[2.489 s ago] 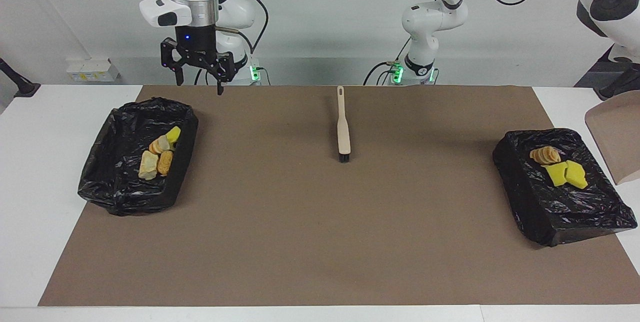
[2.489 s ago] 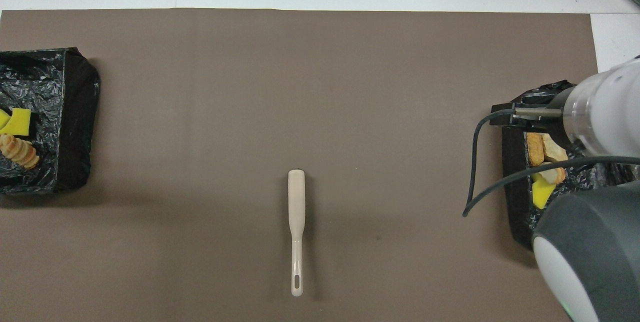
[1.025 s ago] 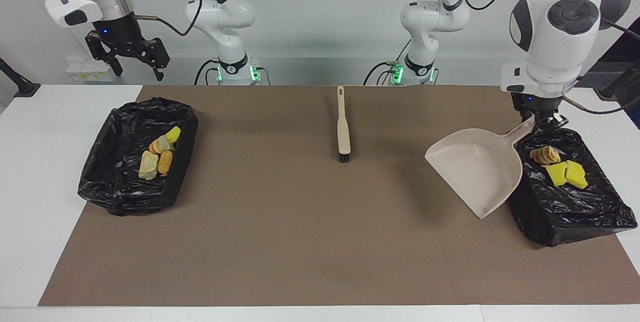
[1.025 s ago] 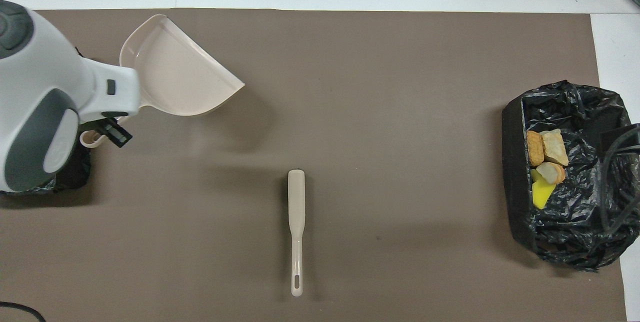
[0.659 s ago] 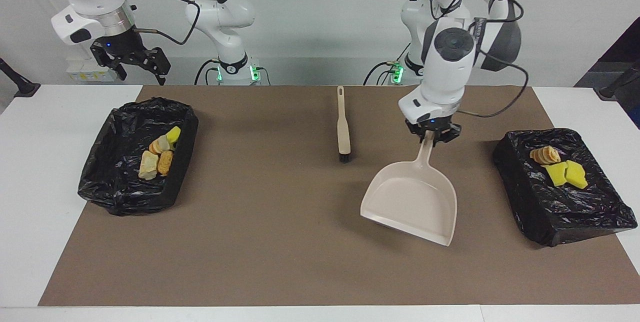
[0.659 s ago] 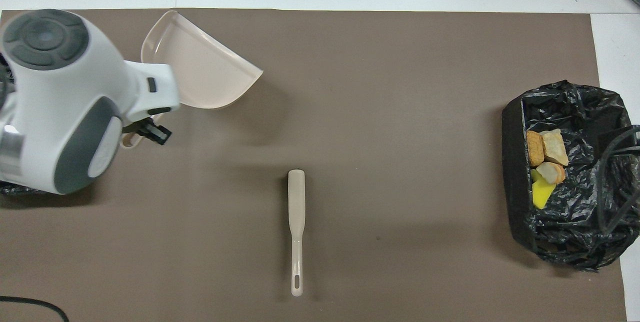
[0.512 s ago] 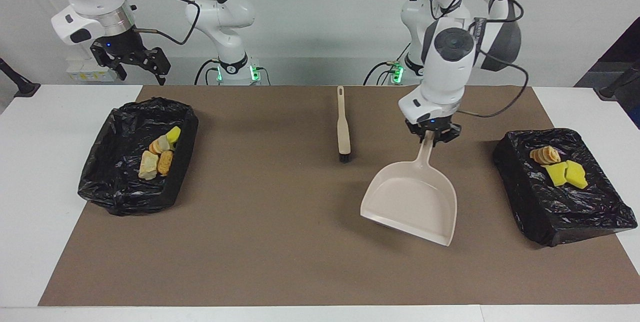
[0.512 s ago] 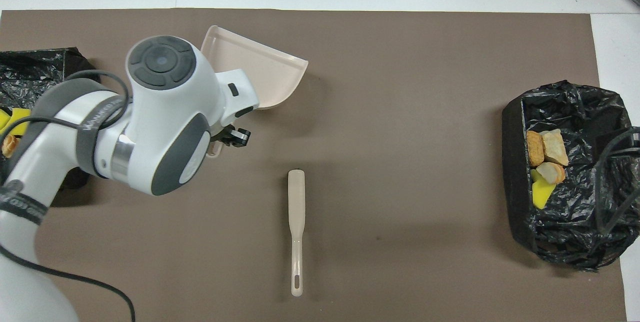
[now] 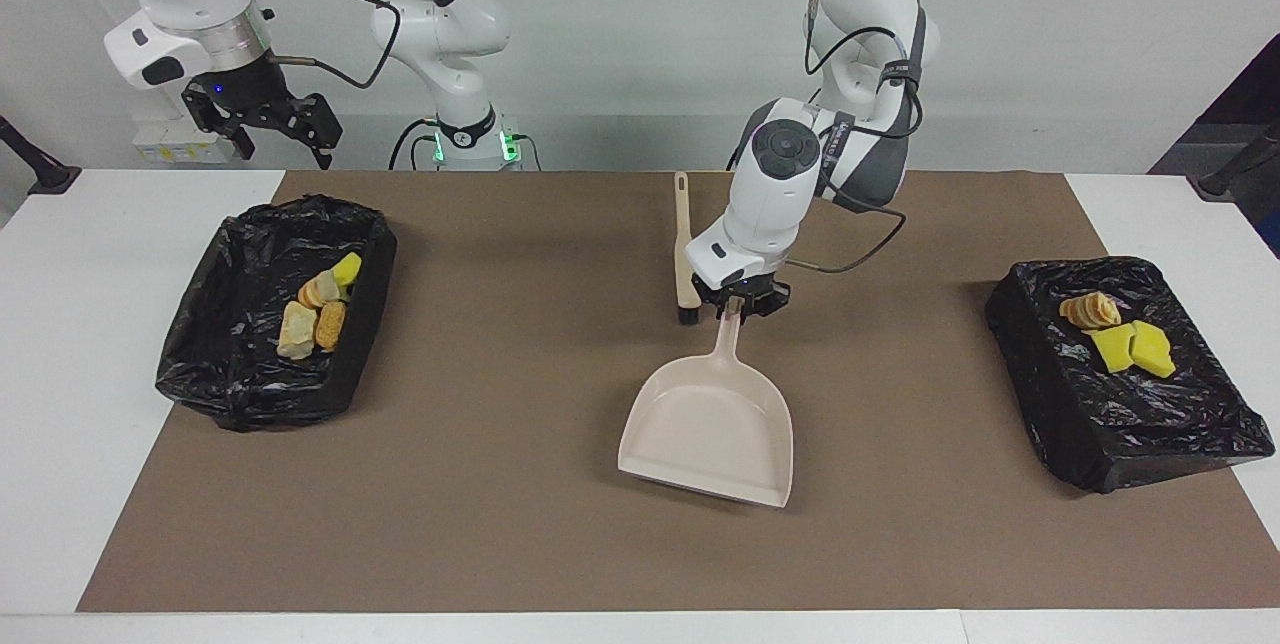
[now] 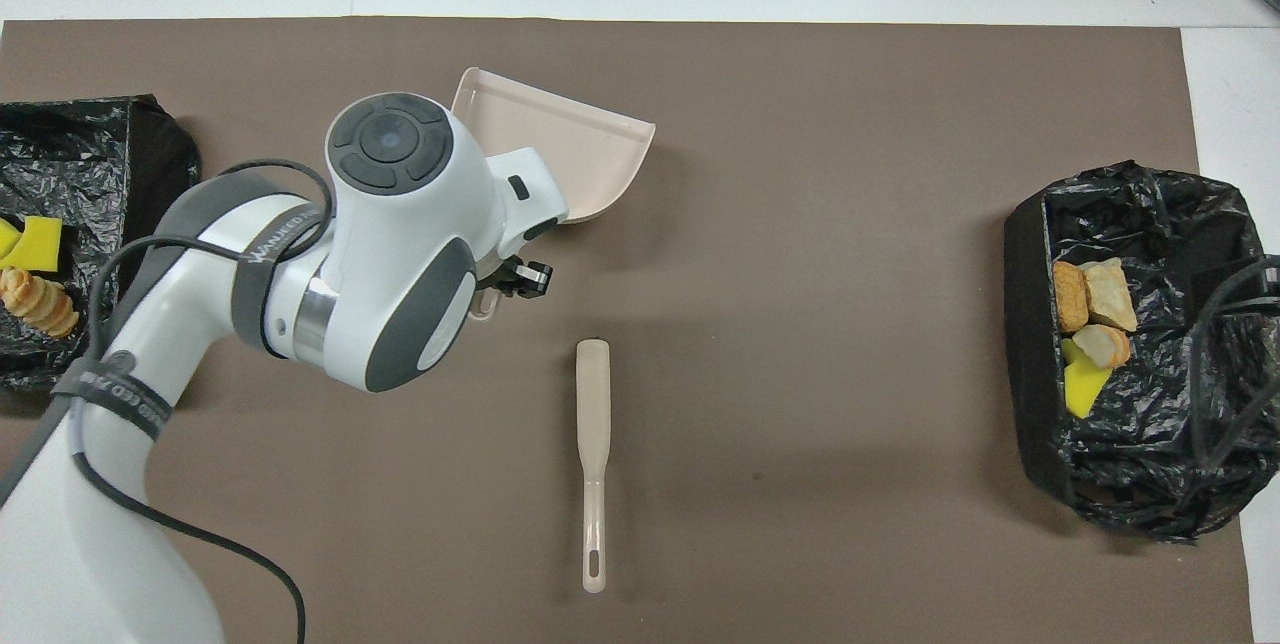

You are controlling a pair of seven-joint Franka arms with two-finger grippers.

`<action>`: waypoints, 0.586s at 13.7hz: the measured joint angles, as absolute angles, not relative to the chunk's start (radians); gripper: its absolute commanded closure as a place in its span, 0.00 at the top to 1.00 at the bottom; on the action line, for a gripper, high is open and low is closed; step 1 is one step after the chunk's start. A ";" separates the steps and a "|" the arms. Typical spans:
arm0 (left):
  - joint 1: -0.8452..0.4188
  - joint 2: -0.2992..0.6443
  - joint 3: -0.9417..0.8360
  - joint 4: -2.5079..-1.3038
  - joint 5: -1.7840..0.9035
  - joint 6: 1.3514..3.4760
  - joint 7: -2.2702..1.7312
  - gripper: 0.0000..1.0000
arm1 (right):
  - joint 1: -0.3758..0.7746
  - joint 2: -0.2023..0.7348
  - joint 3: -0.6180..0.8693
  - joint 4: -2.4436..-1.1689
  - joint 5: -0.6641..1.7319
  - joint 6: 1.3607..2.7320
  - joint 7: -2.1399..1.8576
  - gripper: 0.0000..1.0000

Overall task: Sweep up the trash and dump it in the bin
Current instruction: 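Carry the dustpan back and set it on the table with the left gripper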

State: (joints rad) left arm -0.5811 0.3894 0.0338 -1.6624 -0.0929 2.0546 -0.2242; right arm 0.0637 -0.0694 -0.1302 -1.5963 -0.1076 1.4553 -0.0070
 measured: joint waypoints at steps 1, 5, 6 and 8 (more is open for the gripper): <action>-0.586 0.404 0.033 -1.660 -0.103 2.071 -0.242 0.00 | 0.065 -0.070 -0.130 -1.598 -0.108 1.456 -0.007 1.00; -0.625 0.422 0.035 -1.649 -0.106 2.075 -0.292 1.00 | 0.071 -0.070 -0.130 -1.602 -0.108 1.469 -0.007 1.00; -0.624 0.415 0.041 -1.639 -0.106 2.074 -0.291 1.00 | 0.071 -0.070 -0.130 -1.603 -0.108 1.469 -0.007 1.00; -0.621 0.384 0.062 -1.627 -0.106 2.052 -0.291 1.00 | 0.071 -0.071 -0.130 -1.607 -0.108 1.469 -0.007 1.00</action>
State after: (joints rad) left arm -0.6214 0.3838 0.0618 -1.6273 -0.1057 2.0517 -0.2913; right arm 0.0710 -0.0706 -0.1302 -1.6071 -0.1075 1.4690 -0.0070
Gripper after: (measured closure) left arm 0.361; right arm 0.000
